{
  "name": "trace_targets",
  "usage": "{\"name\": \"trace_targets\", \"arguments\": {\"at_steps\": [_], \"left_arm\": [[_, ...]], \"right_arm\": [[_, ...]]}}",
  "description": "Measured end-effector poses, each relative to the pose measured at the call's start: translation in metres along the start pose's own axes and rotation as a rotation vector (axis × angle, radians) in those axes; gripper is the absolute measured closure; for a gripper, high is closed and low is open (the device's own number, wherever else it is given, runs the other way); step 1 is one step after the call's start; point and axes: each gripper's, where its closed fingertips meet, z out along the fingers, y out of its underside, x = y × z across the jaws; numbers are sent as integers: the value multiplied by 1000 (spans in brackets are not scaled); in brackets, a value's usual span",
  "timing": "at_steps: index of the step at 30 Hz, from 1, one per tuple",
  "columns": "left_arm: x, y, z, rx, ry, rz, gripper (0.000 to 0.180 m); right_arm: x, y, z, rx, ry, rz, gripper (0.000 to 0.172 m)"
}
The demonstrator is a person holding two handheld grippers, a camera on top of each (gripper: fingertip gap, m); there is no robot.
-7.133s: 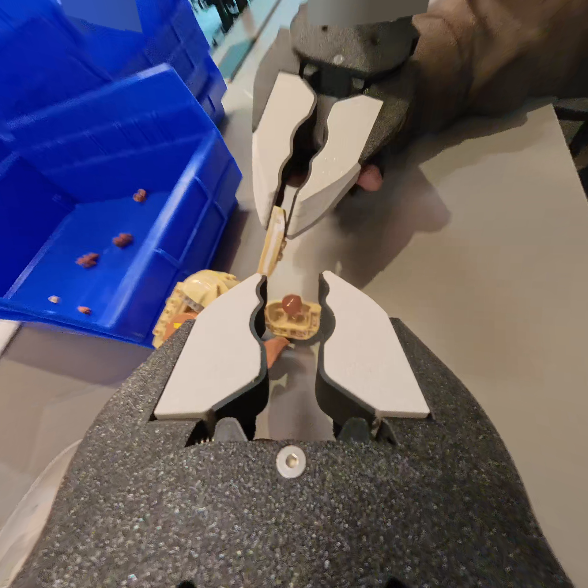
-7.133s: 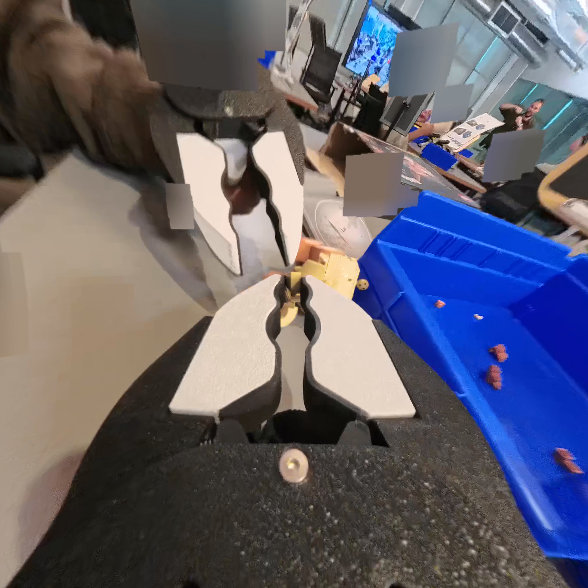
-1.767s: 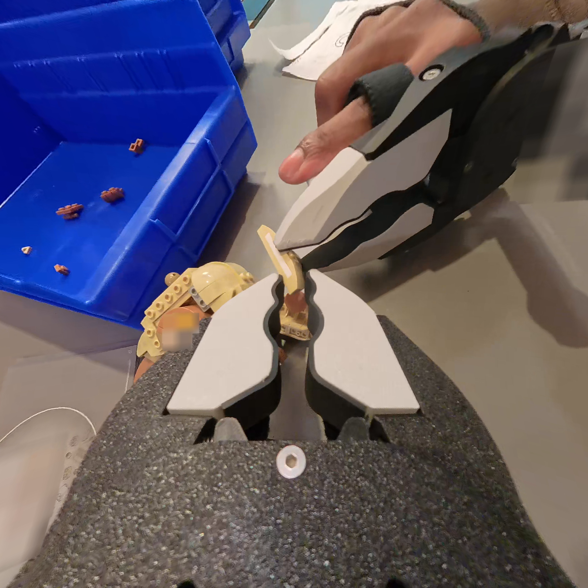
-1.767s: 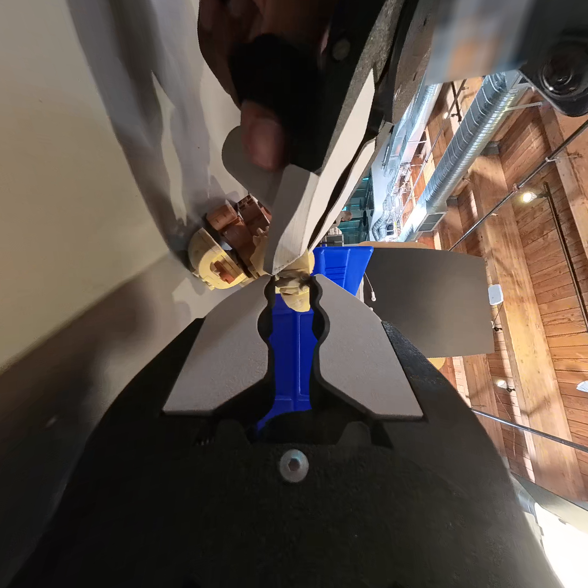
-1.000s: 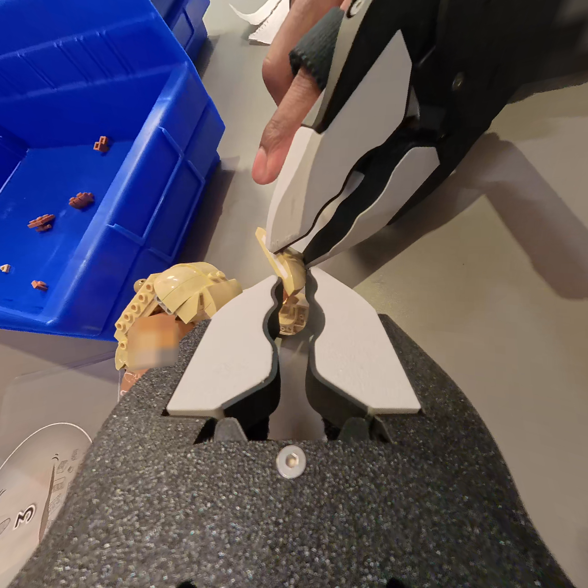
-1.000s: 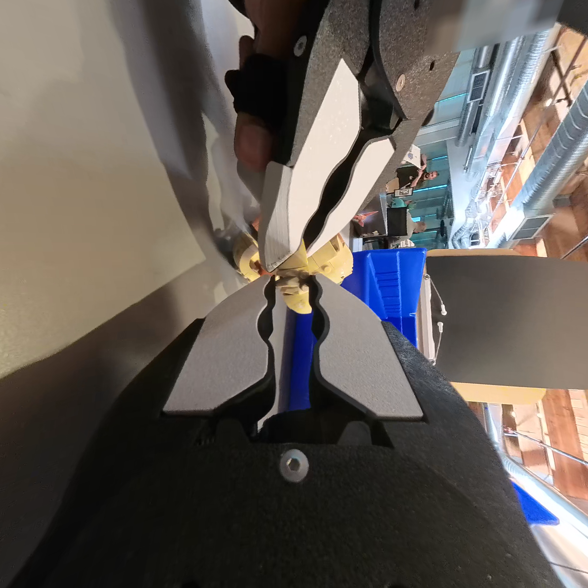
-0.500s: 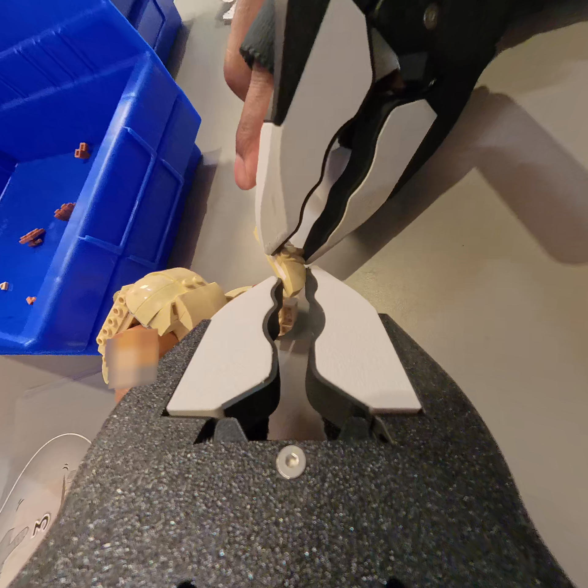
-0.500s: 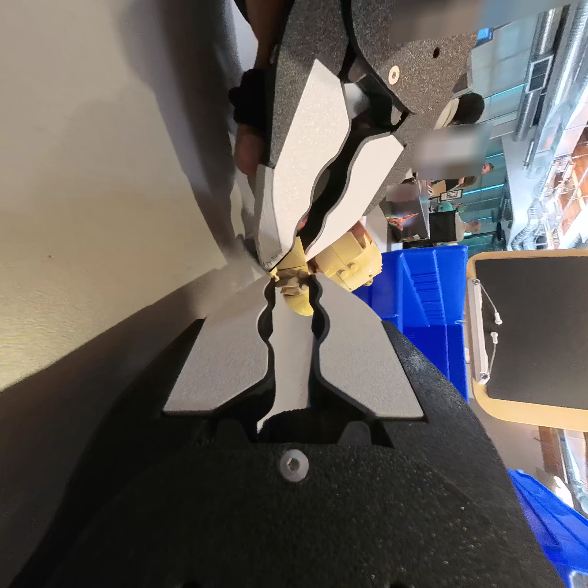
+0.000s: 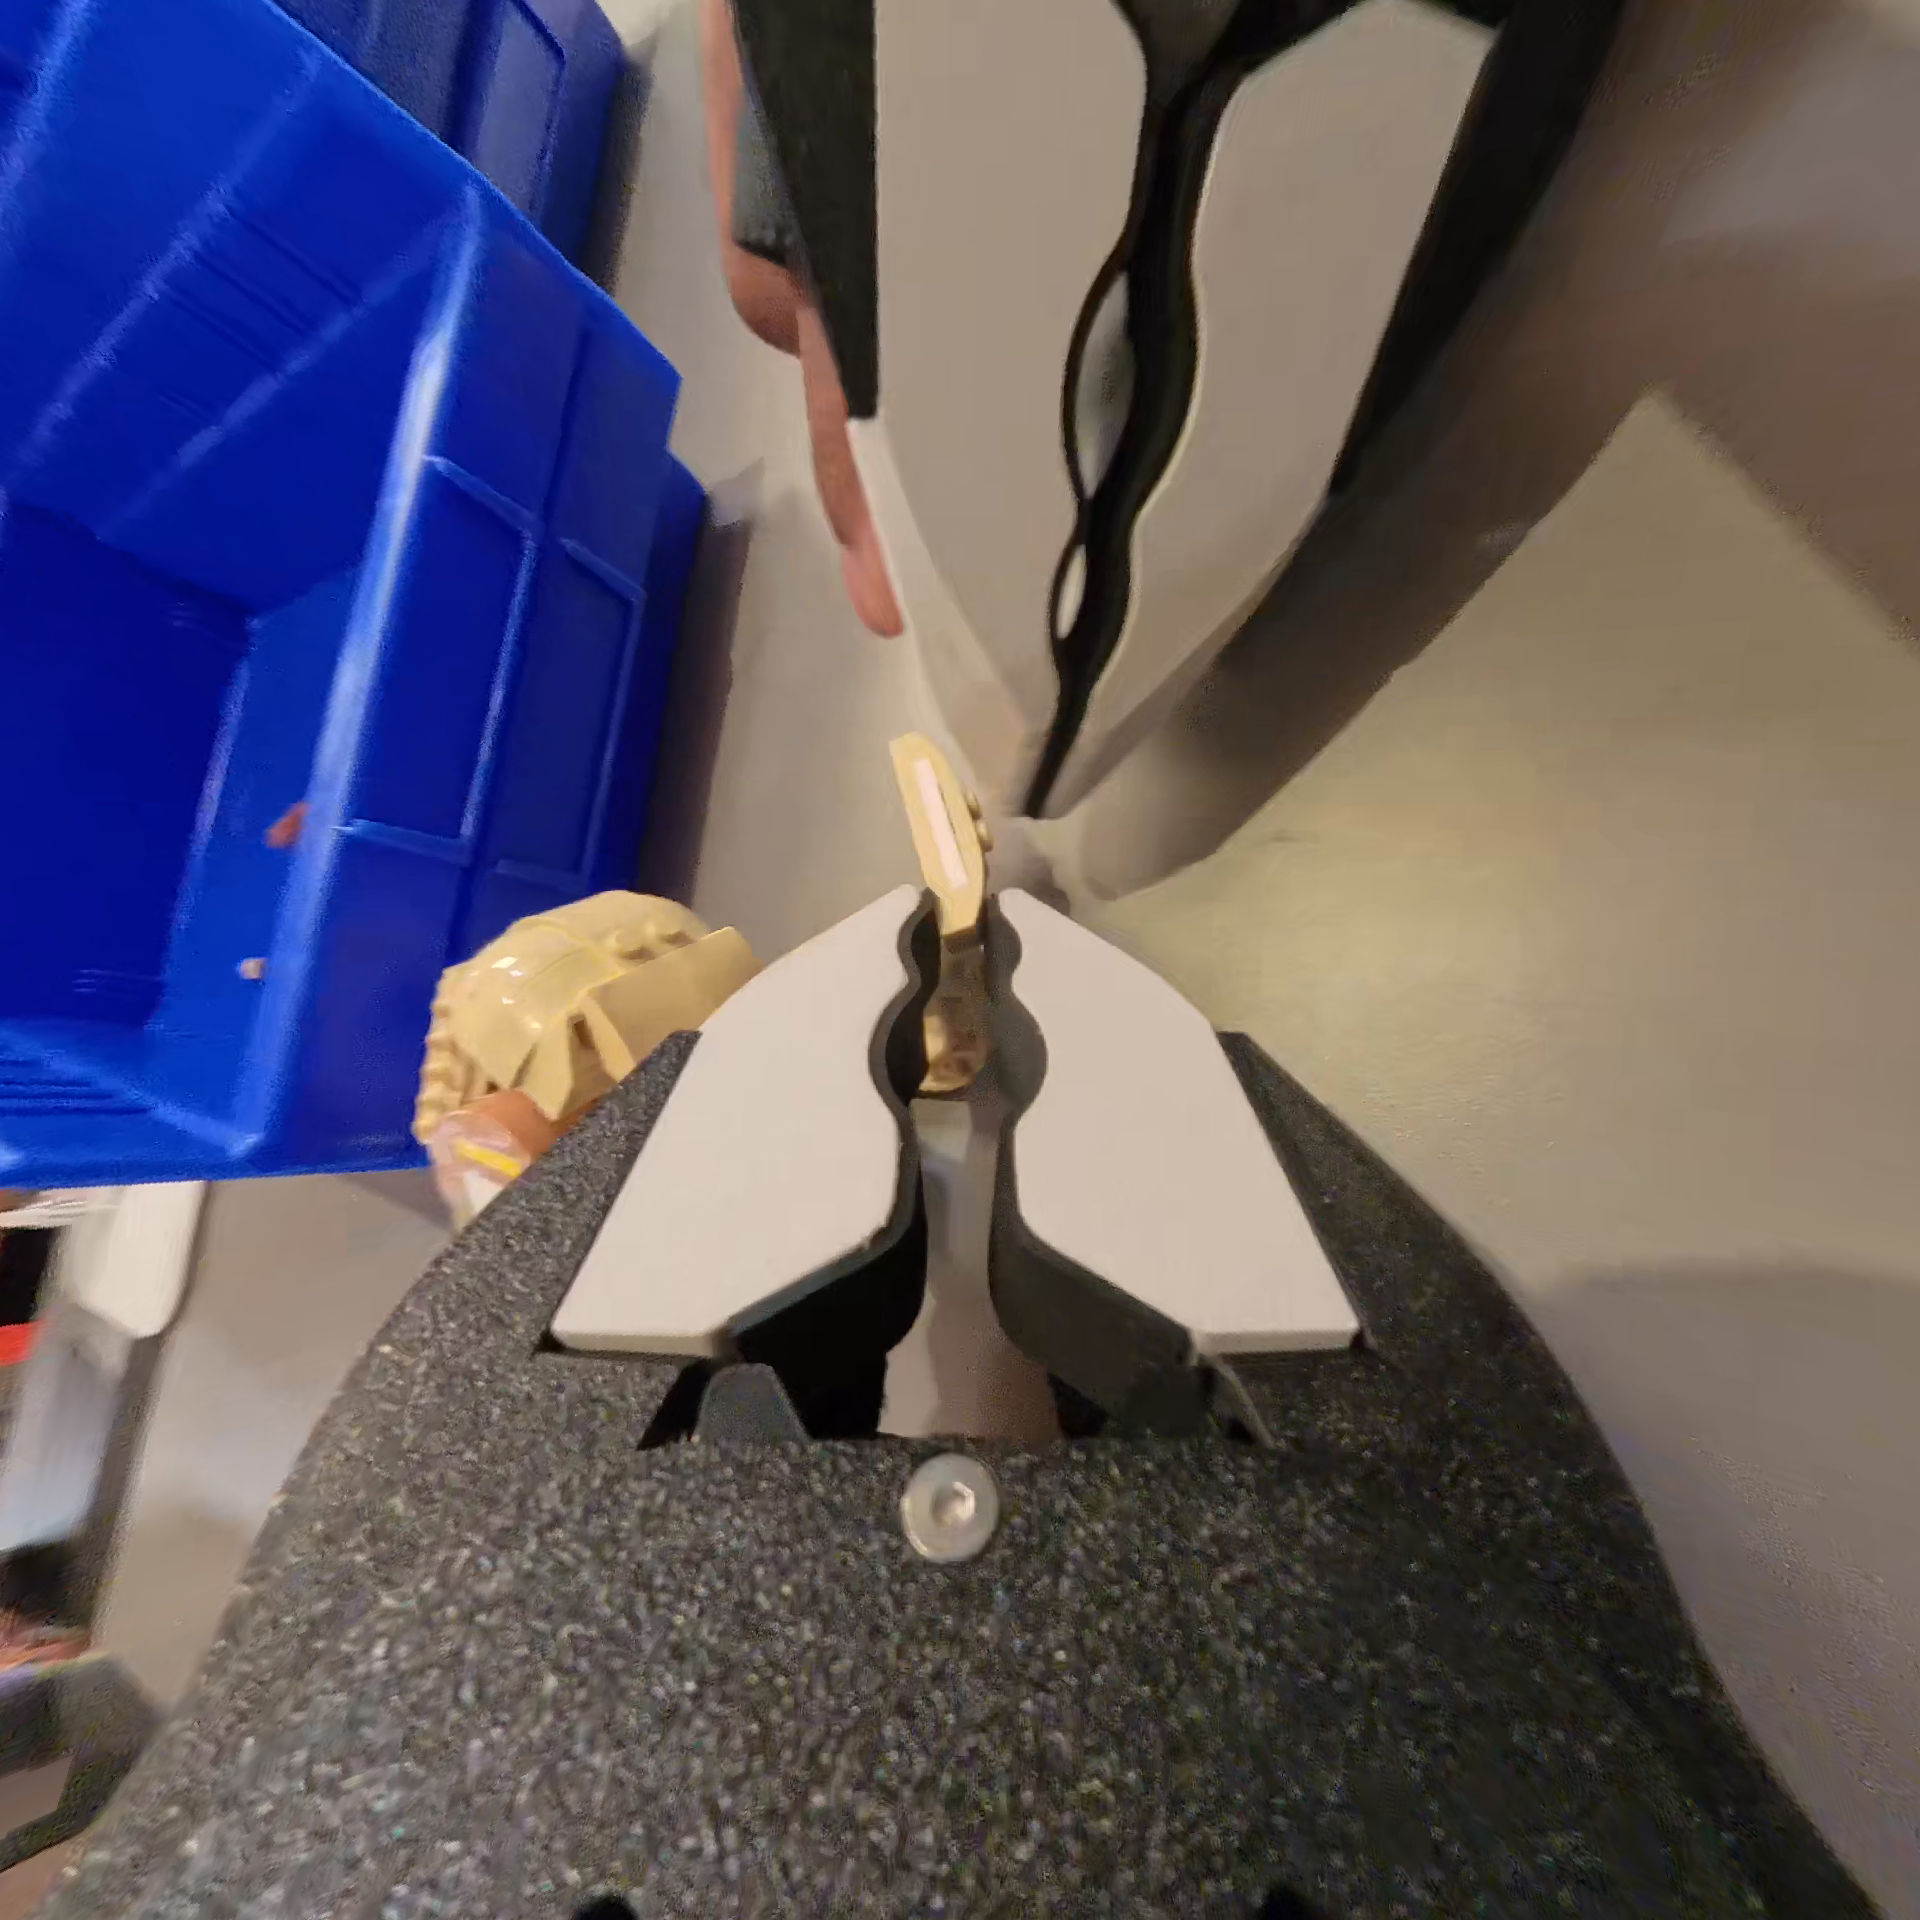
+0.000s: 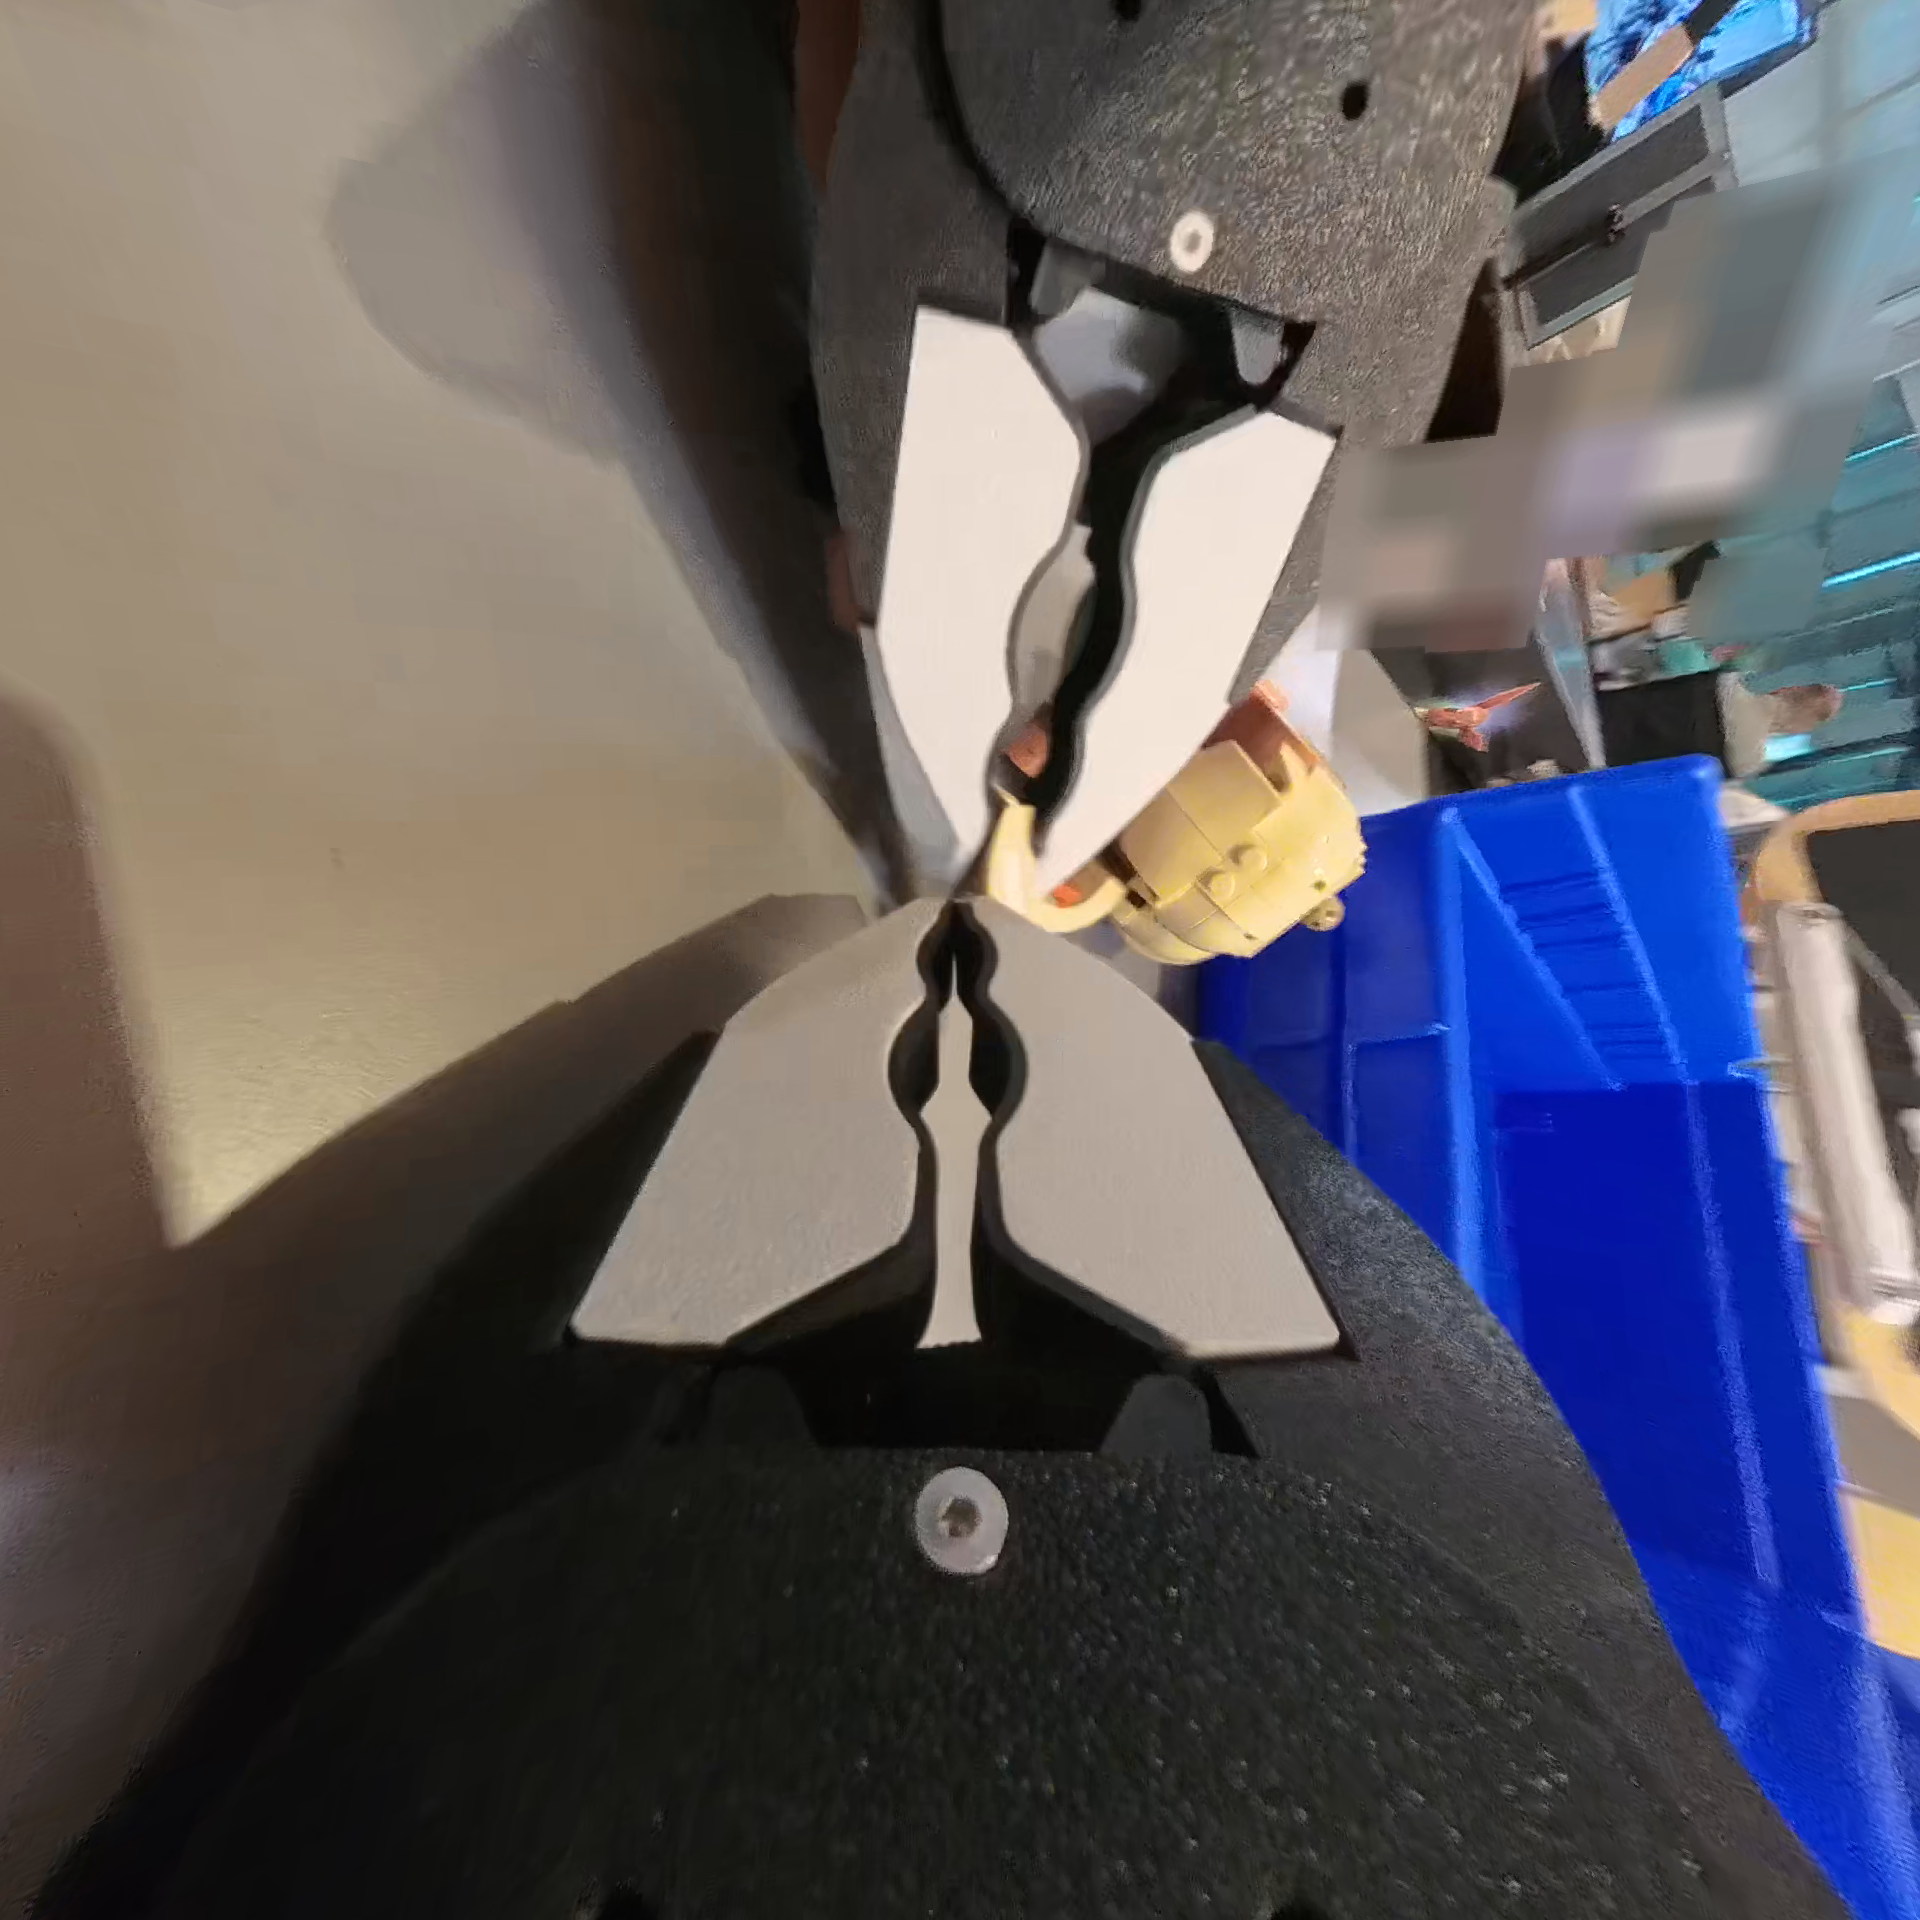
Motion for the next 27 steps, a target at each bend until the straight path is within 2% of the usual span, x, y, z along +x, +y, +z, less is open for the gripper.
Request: {"name": "trace_targets", "arguments": {"at_steps": [5, 8, 13, 18, 23, 27], "left_arm": [[0, -4, -1, 33, 43, -104, 172], [-3, -7, -4, 83, 105, -257, 172], [-11, -17, -14, 216, 258, -568, 172], [-14, -27, -22, 306, 393, -779, 172], [-10, -31, -23, 323, 467, -867, 172], [-10, -29, -22, 293, 388, -756, 172]], "right_arm": [[-6, 6, 5, -38, -7, -47, 172], [6, -1, -2, 14, 50, -31, 169], [33, -6, -12, 45, 249, -122, 149], [41, -7, -8, -18, 400, -300, 145], [42, -7, -1, -65, 455, -363, 150], [41, -5, -1, -70, 421, -327, 151]]}}
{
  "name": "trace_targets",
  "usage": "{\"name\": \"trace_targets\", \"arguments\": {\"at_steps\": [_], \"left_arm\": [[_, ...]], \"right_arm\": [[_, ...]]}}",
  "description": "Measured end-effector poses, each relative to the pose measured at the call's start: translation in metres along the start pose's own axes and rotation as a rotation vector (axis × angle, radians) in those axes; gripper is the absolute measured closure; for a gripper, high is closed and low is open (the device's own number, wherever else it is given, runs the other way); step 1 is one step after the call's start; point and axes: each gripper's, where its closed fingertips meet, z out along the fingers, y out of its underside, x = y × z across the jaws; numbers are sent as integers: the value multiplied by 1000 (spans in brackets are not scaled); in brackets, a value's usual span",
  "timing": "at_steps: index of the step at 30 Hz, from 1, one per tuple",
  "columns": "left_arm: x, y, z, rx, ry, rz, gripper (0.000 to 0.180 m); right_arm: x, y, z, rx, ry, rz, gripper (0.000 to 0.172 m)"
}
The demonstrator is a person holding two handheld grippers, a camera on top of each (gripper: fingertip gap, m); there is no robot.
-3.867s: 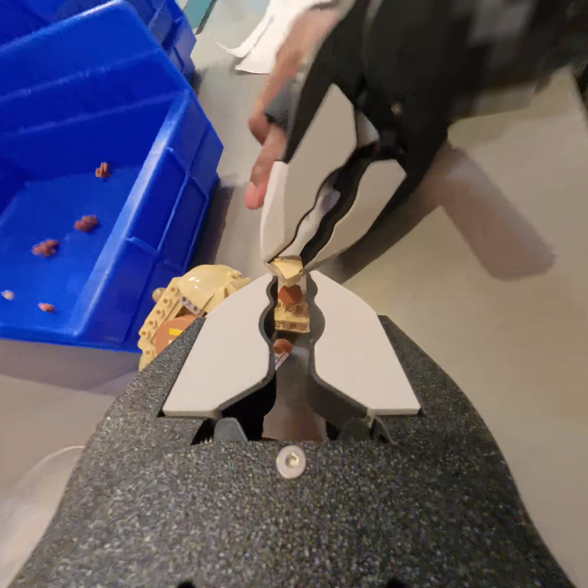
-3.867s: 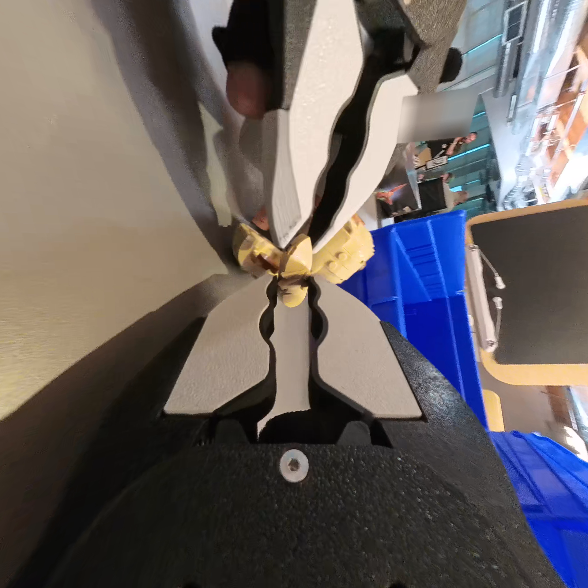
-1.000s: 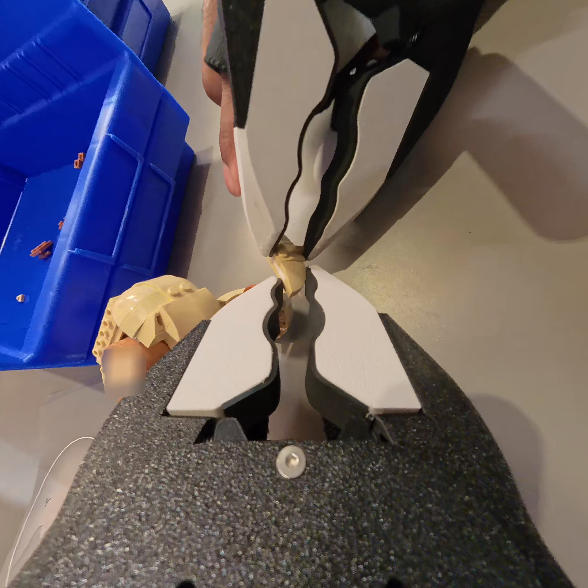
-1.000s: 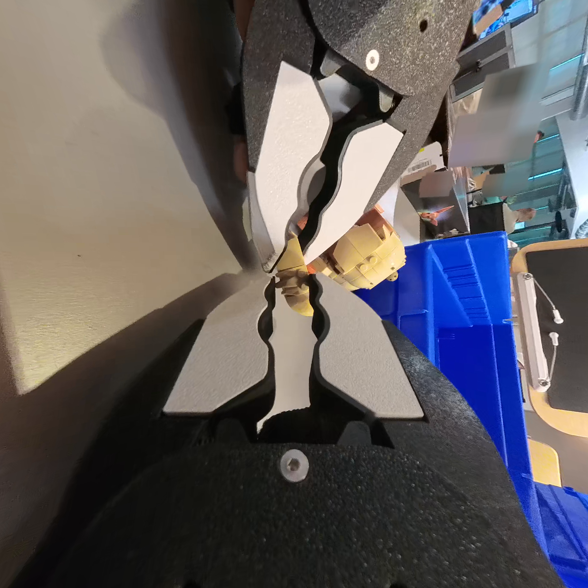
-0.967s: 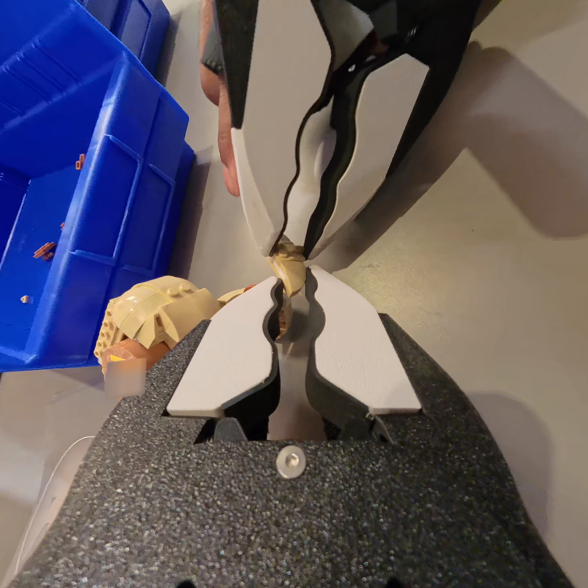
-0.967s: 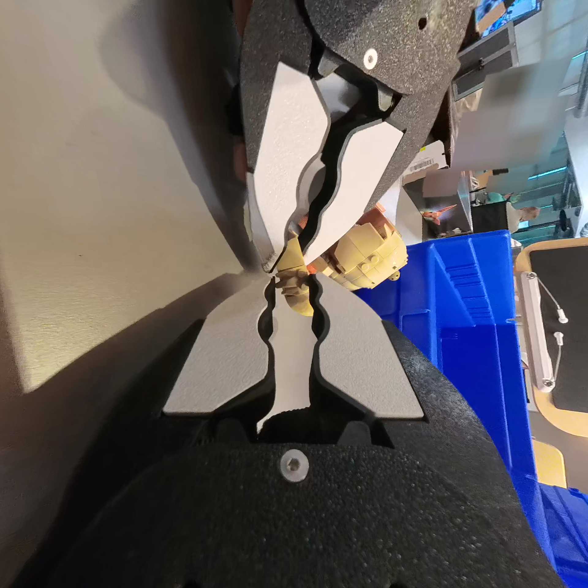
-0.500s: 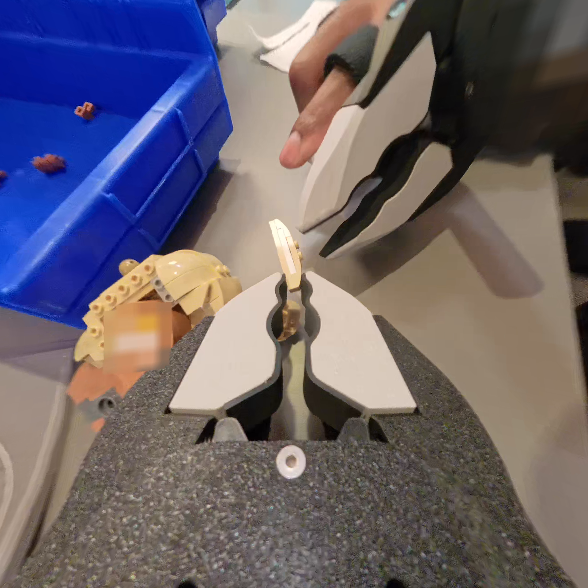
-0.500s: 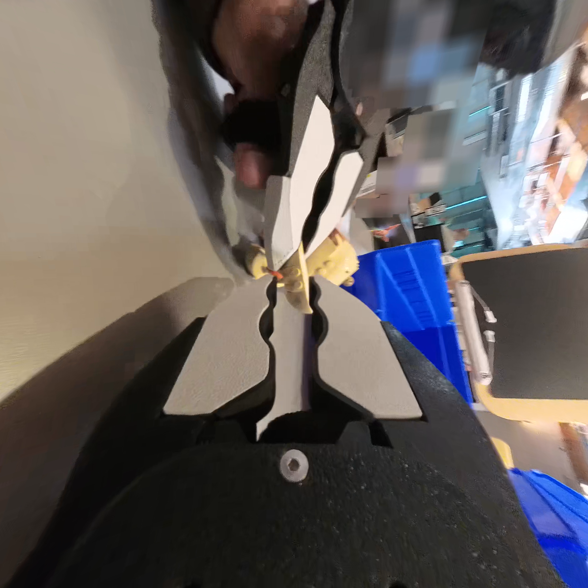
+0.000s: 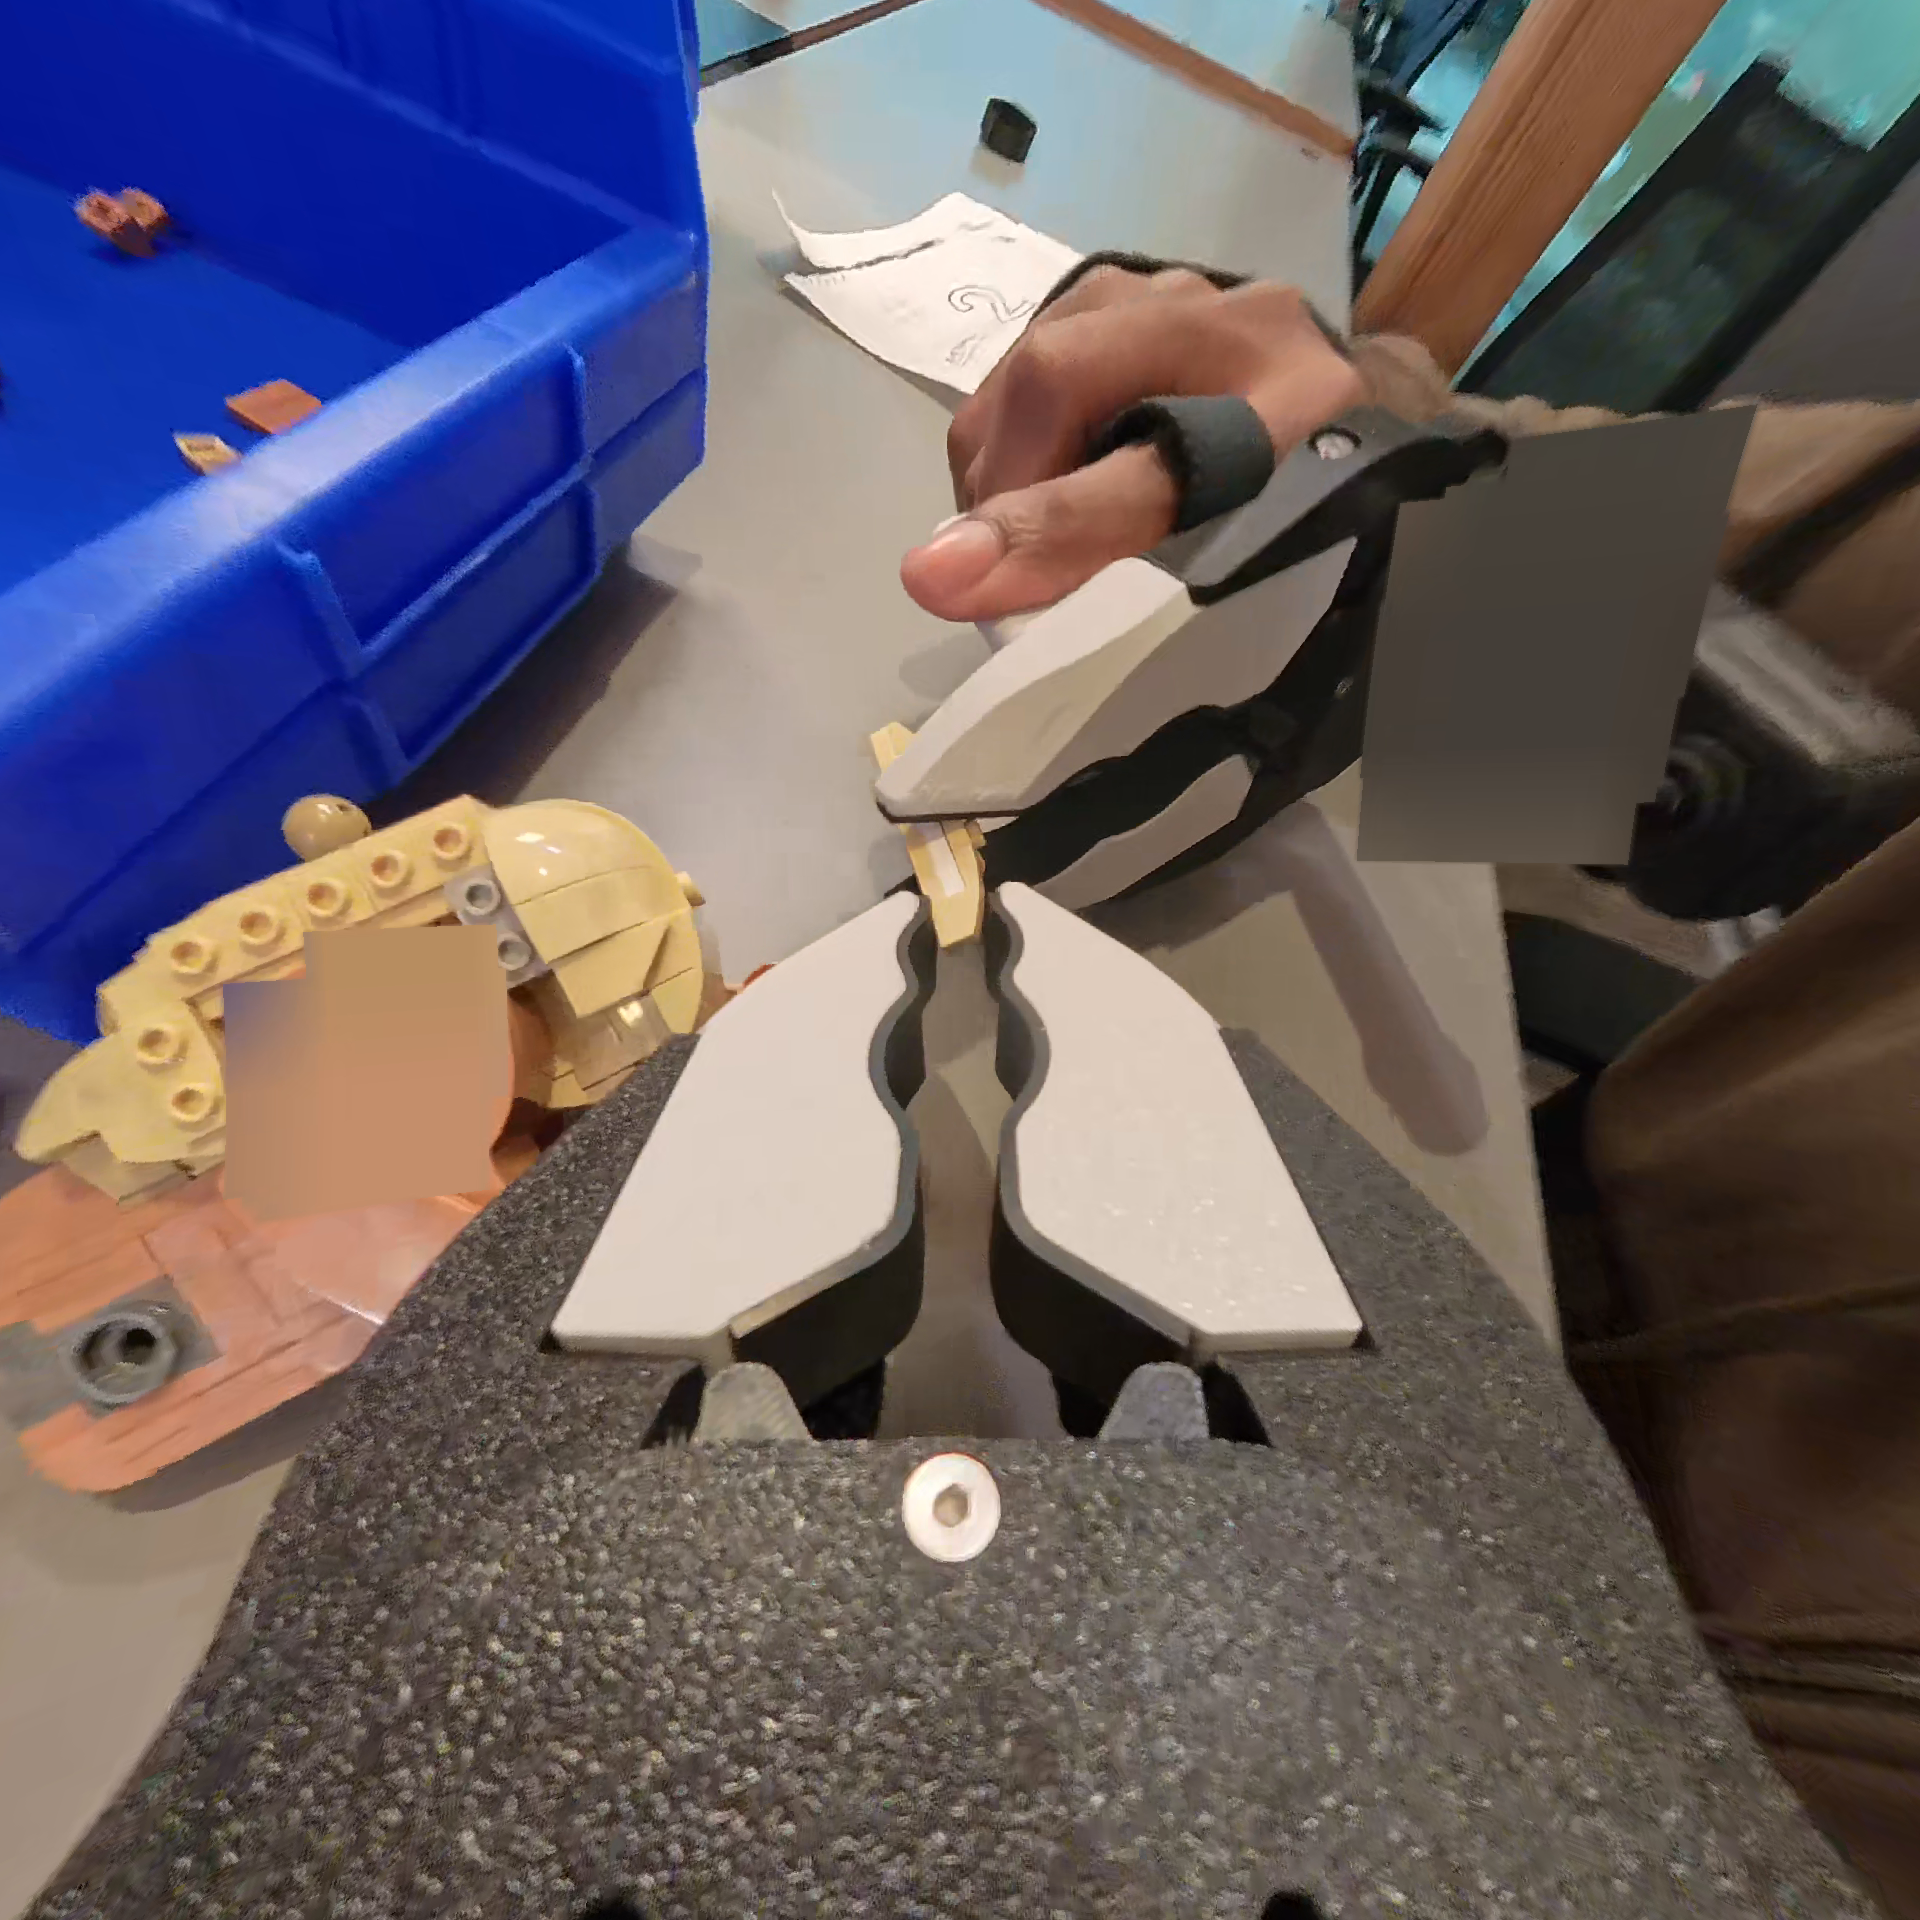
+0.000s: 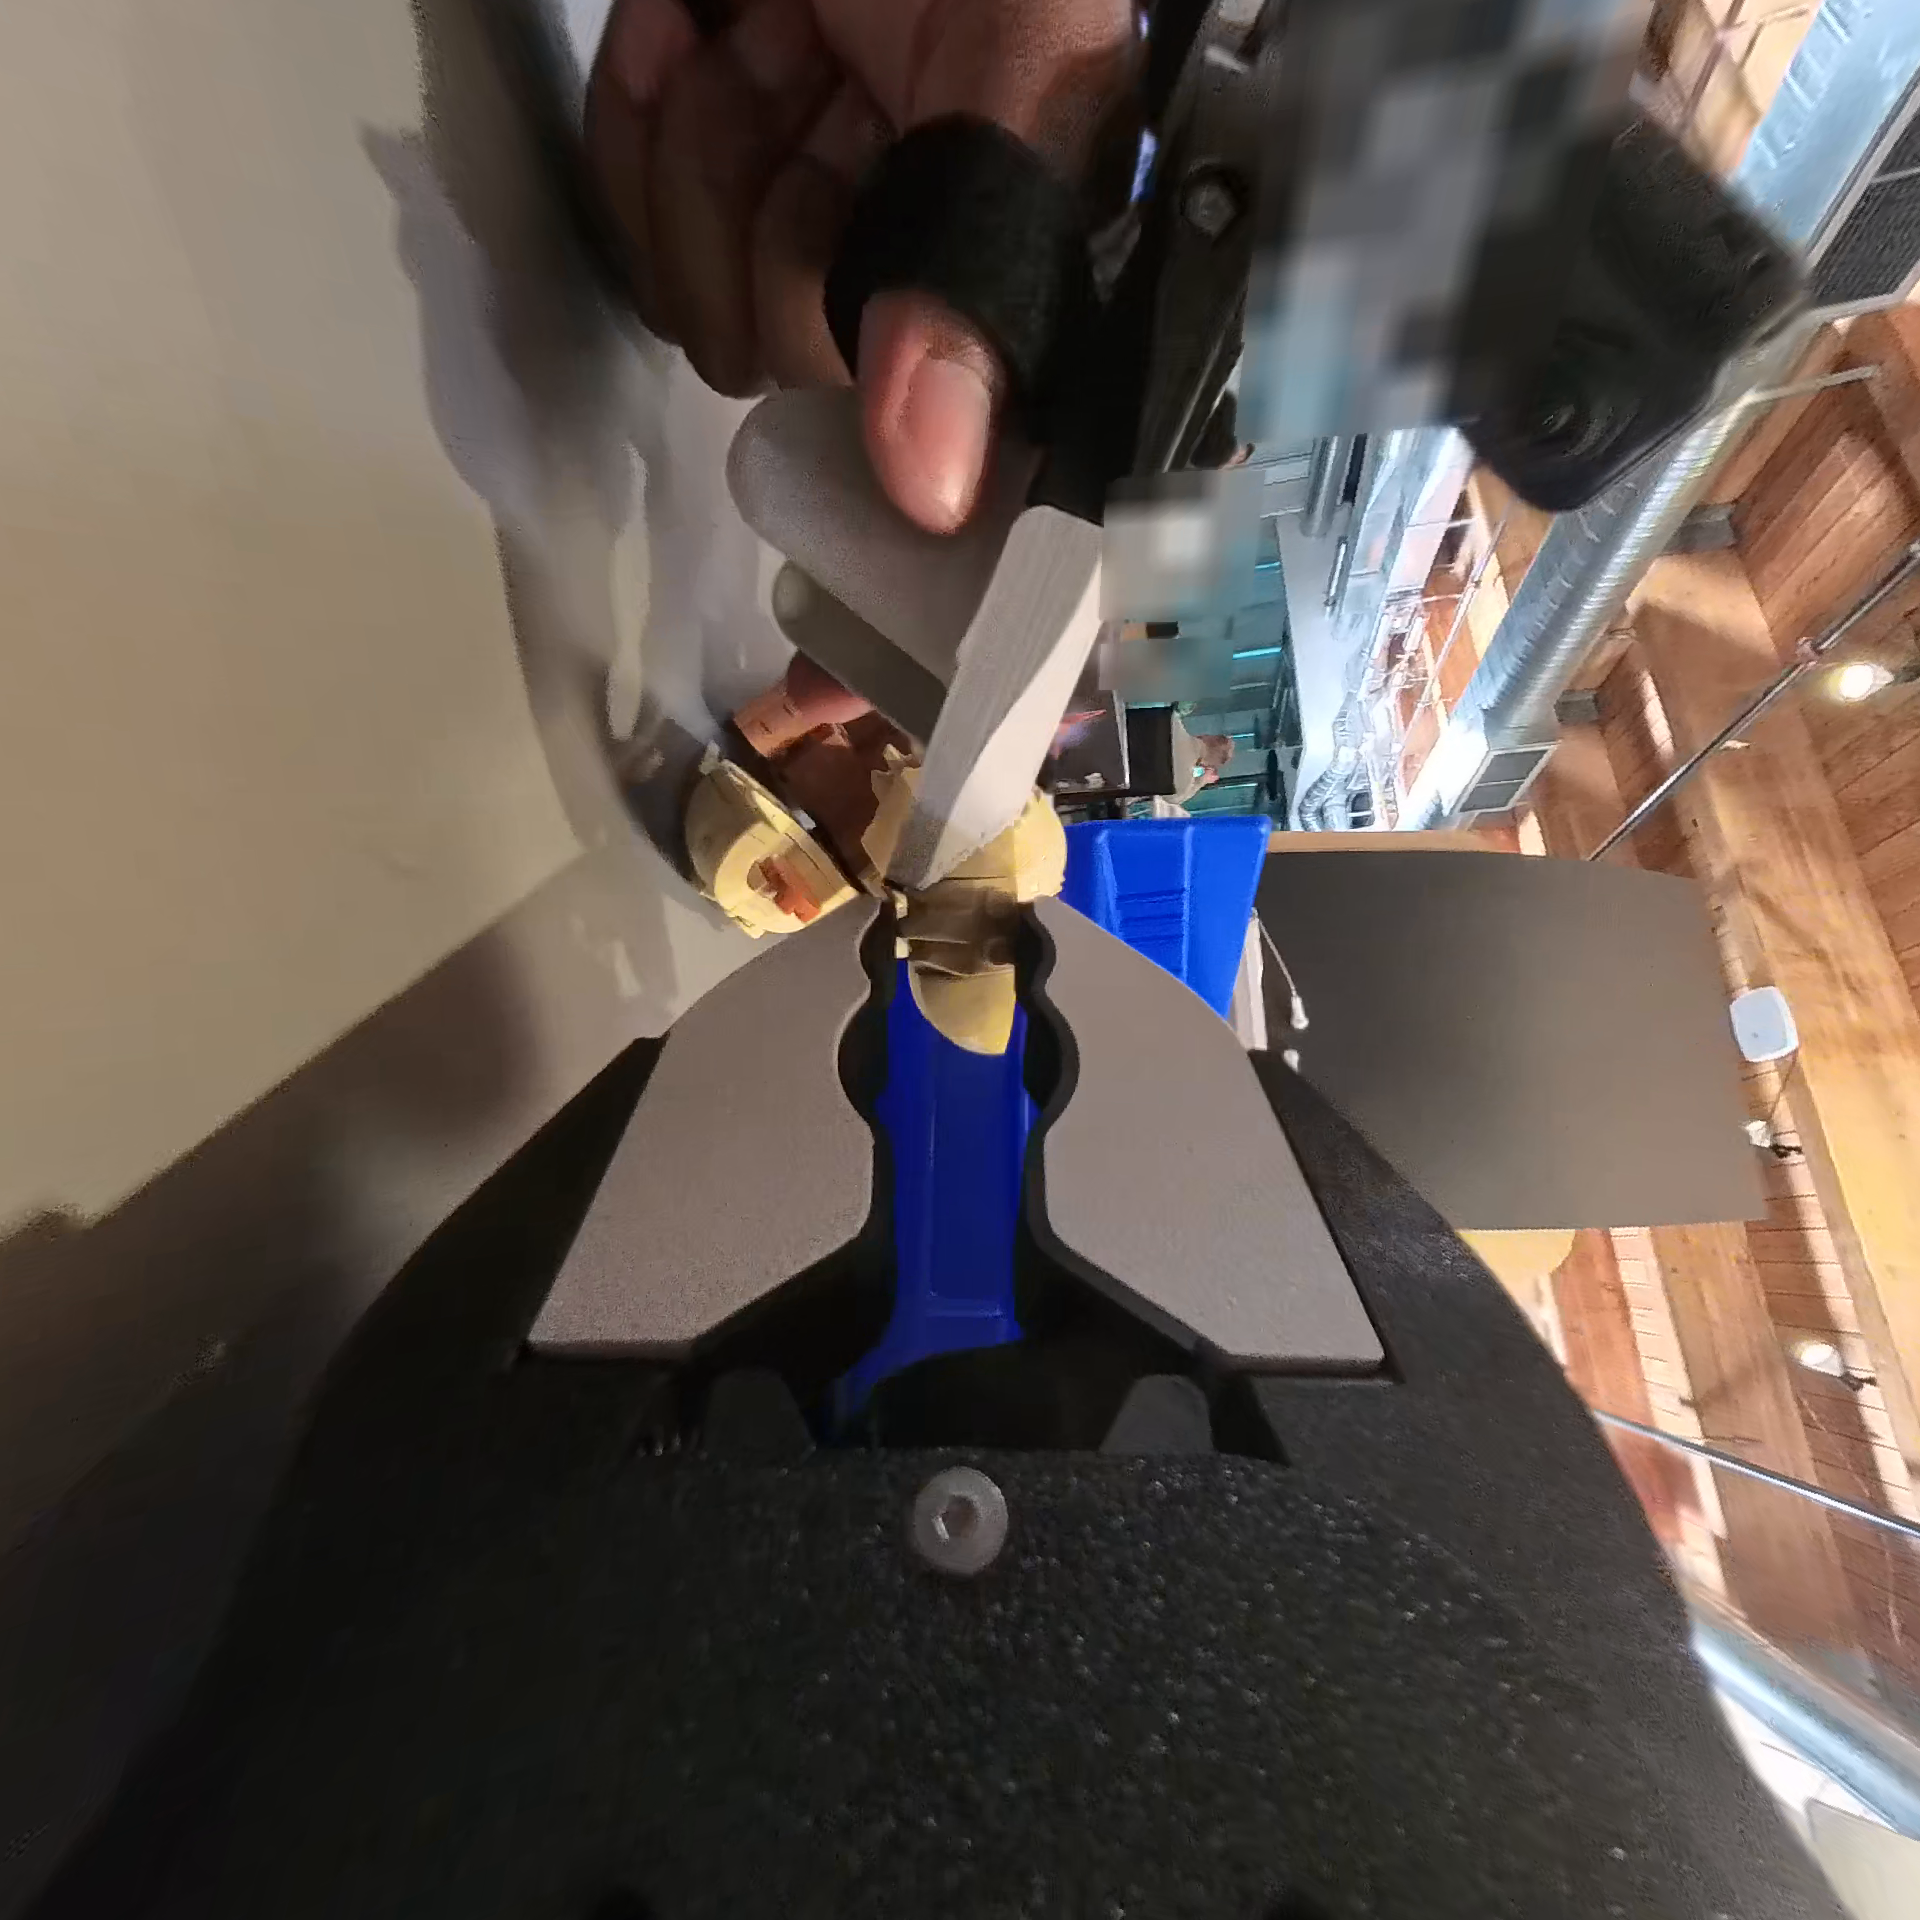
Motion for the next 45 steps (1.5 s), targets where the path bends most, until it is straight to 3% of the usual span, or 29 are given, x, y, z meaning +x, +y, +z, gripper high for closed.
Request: {"name": "trace_targets", "arguments": {"at_steps": [4, 15, 18, 28, 34, 38, 42, 45], "left_arm": [[-3, 2, 1, -49, -123, 211, 170], [-3, 6, 3, -101, -212, 392, 169], [-14, 8, 1, -132, -302, 499, 173], [-16, 7, -1, -82, -188, 241, 172], [-15, -2, -6, -5, -103, 71, 172], [-11, -3, -5, 16, -41, -3, 172], [-9, -5, -6, 44, 18, -92, 172], [-9, -5, -7, 49, 26, -107, 172]], "right_arm": [[-3, 1, 0, -7, -29, 25, 151], [-12, 2, -2, 14, -123, 127, 151], [-14, 2, -4, 30, -164, 186, 151], [-6, 18, -6, -5, -154, 225, 150], [-44, 46, -14, -148, -410, 283, 150], [-43, 44, -16, -133, -444, 394, 148], [-40, 45, -15, -129, -428, 411, 139], [-23, 42, -11, -103, -312, 365, 135]]}}
